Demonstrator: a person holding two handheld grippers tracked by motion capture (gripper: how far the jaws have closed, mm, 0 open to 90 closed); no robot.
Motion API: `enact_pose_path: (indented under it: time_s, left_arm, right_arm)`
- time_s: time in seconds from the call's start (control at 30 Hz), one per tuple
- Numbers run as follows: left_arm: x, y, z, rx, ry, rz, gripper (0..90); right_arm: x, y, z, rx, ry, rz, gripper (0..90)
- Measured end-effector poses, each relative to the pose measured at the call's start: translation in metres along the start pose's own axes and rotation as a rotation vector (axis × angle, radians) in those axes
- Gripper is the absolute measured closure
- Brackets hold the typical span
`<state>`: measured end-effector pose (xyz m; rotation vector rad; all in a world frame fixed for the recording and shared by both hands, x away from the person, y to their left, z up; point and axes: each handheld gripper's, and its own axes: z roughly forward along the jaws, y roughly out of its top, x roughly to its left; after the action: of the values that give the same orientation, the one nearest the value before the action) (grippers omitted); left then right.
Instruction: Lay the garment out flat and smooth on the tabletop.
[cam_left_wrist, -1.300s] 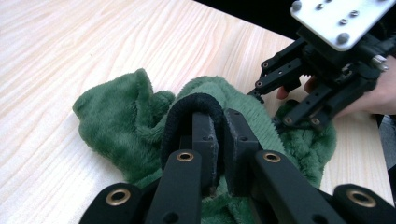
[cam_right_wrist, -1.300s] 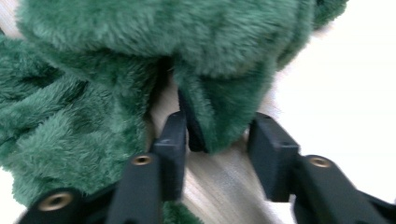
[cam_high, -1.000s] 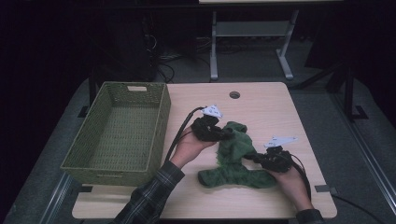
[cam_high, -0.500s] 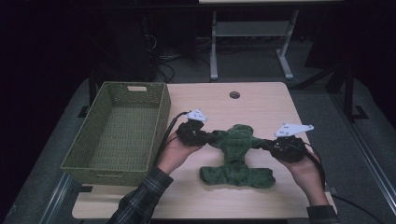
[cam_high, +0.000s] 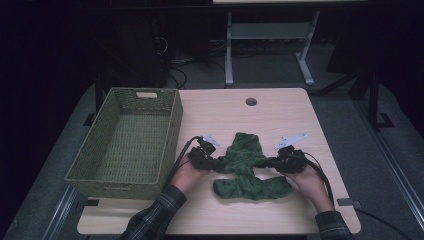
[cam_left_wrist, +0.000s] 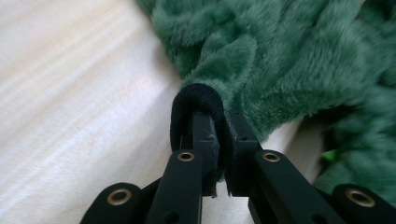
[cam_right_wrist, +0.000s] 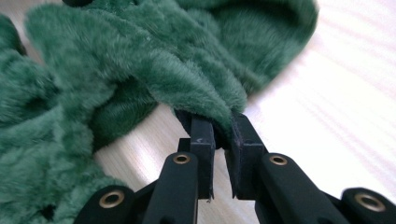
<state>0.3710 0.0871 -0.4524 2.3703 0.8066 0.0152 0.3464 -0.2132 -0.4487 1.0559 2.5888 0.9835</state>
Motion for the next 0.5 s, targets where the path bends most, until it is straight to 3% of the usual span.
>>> enact_pose_path:
  time_s: [0.1, 0.17, 0.23, 0.37, 0.5]
  left_arm:
    - [-0.003, 0.002, -0.004, -0.006, 0.023, -0.003, 71.6]
    - [-0.005, 0.005, -0.014, -0.026, 0.022, -0.01, 60.0]
    - [-0.007, 0.009, -0.027, -0.061, 0.014, -0.02, 54.9]
    - [-0.006, 0.02, -0.045, -0.118, 0.018, -0.007, 53.1]
    - [0.0, 0.034, -0.047, -0.145, 0.04, 0.007, 53.3]
  right_arm:
    - [-0.001, -0.001, 0.002, 0.015, 0.002, 0.004, 74.8]
    - [0.0, 0.0, -0.005, -0.001, -0.006, 0.004, 67.1]
    - [0.0, 0.001, -0.016, -0.032, -0.006, 0.008, 65.2]
    - [-0.003, 0.008, -0.031, -0.07, -0.006, 0.02, 61.9]
    - [-0.013, 0.022, -0.034, -0.108, -0.026, 0.045, 61.7]
